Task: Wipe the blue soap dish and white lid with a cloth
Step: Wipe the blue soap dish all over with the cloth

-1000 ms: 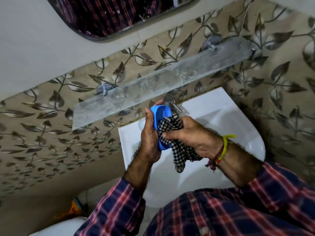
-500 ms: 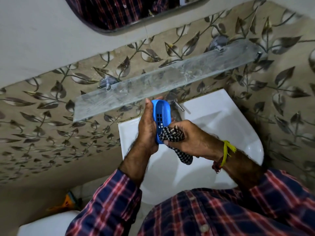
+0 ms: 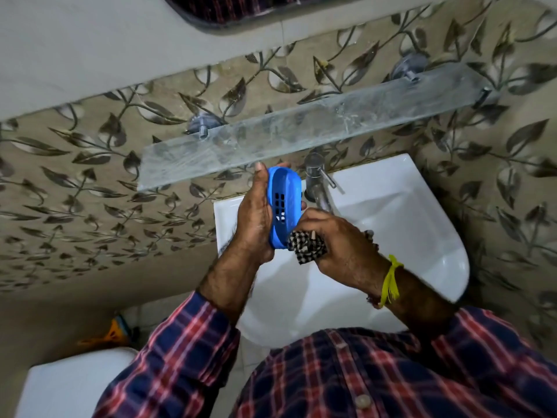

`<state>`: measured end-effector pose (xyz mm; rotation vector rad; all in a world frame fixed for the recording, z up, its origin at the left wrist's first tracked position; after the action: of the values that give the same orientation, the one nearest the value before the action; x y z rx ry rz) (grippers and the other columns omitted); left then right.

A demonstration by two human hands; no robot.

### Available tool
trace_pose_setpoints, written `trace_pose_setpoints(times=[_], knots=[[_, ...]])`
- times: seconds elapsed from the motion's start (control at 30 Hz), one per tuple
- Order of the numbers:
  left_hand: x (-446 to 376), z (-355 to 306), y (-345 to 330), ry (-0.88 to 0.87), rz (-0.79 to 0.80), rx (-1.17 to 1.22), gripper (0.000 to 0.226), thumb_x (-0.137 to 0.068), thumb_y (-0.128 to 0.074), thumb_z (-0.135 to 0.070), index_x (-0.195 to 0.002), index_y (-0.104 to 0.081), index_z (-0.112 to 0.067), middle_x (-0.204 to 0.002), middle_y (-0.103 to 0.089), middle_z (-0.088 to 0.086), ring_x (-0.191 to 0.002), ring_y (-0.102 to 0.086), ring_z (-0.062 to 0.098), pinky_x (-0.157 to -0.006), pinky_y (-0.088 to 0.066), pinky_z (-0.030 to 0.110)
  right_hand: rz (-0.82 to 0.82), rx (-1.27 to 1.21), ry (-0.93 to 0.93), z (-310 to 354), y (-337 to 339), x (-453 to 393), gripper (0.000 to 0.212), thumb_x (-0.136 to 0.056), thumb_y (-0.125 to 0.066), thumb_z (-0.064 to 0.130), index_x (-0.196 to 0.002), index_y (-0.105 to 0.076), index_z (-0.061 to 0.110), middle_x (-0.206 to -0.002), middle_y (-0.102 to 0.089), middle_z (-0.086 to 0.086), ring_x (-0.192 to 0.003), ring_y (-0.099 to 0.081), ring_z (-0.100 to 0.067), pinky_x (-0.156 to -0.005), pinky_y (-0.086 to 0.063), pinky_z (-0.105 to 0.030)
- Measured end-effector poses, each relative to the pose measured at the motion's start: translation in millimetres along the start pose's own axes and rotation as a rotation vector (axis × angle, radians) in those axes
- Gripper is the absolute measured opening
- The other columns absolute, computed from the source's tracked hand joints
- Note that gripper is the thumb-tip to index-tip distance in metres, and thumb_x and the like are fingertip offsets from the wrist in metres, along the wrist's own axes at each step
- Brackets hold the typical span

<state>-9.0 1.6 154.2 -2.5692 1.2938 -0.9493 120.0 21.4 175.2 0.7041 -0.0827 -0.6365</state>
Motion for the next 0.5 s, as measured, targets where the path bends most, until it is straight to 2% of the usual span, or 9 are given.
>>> trace_pose_setpoints(times=[0.1,0.2,0.3,0.4,0.5], knots=[[1.3,4.4,3.6,0.009,-0.051,-0.019,0.064,-0.095,-0.047,-0.064,-0.123,-0.068,-0.010,-0.090,-0.071,0.015,-0.073,-0.067,0.028,-0.071,-0.057,0.035,0.011,-0.005,-0.002,3.4,-2.9,-1.1,0.035,-0.063,-0.046,-0.002,-0.085,-0.066,0.017,-0.092,-0.058,0.005,-0.090,-0.062,-0.022,-0.071,-0.053,-0.047],[4.9,5.0,8.9,0.058,-0.067,-0.017,0.064,-0.091,-0.051,-0.066,-0.117,-0.069,-0.010,-0.097,-0.072,0.021,-0.084,-0.067,0.035,-0.077,-0.058,0.041,0.041,-0.026,0.025,12.2,-8.2,0.5,0.039,-0.063,-0.049,-0.004,-0.089,-0.066,0.019,-0.093,-0.056,0.006,-0.093,-0.060,-0.021,-0.074,-0.051,-0.044],[3.4,-1.8,10.4,0.061,-0.037,-0.026,0.058,-0.095,-0.046,-0.064,-0.107,-0.071,-0.013,-0.090,-0.073,0.018,-0.077,-0.068,0.034,-0.066,-0.061,0.040,0.001,0.069,0.000,-3.0,-7.7,4.4,0.048,-0.066,-0.057,-0.007,-0.099,-0.067,0.027,-0.102,-0.057,0.013,-0.100,-0.060,-0.015,-0.075,-0.053,-0.038],[1.6,-1.4,9.7,0.139,-0.017,-0.022,0.070,-0.093,-0.043,-0.069,-0.122,-0.066,-0.009,-0.097,-0.068,0.021,-0.076,-0.068,0.033,-0.059,-0.061,0.038,-0.076,0.154,0.041,-6.7,-4.1,6.8,0.048,-0.064,-0.062,-0.006,-0.100,-0.068,0.026,-0.106,-0.060,0.009,-0.102,-0.062,-0.018,-0.071,-0.051,-0.029],[-3.6,-5.1,9.8,0.194,0.055,0.036,0.079,-0.093,-0.035,-0.073,-0.131,-0.057,-0.007,-0.098,-0.065,0.019,-0.078,-0.067,0.031,-0.064,-0.061,0.036,-0.122,0.200,0.113,0.8,-3.2,4.5,0.047,-0.057,-0.057,0.001,-0.099,-0.067,0.020,-0.106,-0.062,0.003,-0.098,-0.064,-0.024,-0.070,-0.052,-0.031]])
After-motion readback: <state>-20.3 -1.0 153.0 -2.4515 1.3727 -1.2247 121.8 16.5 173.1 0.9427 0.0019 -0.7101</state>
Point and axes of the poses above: each hand's wrist, its own x-axis away from the middle knuckle, its own y-axis out of the back of the hand, z = x × y, the point moved 5 cm from there along -x, towards the middle knuckle
